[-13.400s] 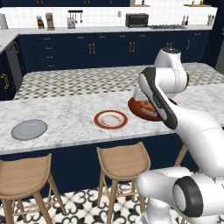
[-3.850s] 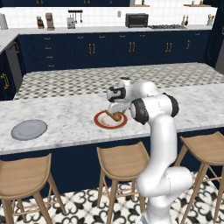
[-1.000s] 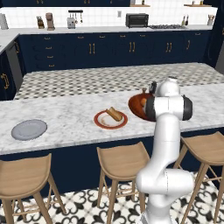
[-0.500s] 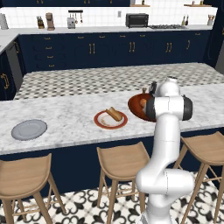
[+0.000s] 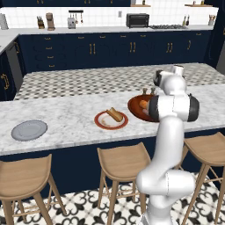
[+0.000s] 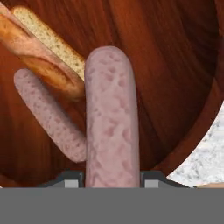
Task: Place one bun and one sausage from the bowl on each plate.
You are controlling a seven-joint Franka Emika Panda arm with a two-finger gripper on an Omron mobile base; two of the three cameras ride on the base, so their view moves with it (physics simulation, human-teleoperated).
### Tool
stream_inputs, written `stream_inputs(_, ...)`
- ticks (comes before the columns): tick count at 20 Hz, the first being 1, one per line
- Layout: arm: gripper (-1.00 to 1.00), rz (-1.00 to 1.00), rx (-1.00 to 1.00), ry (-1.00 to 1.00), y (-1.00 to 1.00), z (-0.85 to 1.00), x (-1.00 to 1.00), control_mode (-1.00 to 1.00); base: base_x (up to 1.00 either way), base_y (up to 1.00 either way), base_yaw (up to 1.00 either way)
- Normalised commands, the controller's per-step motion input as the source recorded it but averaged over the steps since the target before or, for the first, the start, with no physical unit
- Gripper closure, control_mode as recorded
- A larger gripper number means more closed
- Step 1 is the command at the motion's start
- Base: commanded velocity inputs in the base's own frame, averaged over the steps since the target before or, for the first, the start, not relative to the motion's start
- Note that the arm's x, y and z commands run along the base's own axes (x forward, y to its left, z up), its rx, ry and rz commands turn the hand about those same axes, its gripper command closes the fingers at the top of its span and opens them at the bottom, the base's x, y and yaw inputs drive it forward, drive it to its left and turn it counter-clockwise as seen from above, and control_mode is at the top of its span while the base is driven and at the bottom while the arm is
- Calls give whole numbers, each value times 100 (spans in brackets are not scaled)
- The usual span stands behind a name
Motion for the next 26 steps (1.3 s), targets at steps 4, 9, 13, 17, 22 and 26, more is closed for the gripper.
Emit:
stream_inputs(4, 100, 12, -1, 0, 99, 40, -42, -100, 0, 0, 0)
stream_inputs(9, 100, 24, -3, 7, 100, 2, -2, -100, 0, 0, 0)
stream_inputs(13, 100, 24, -2, 7, 100, 0, 0, -100, 0, 0, 0)
stream_inputs(17, 100, 16, -1, 6, 100, 0, 0, -100, 0, 0, 0)
stream_inputs(22, 100, 5, -2, 0, 100, 0, 0, -100, 0, 0, 0)
stream_inputs(26, 100, 1, 0, 0, 100, -12, 2, -100, 0, 0, 0)
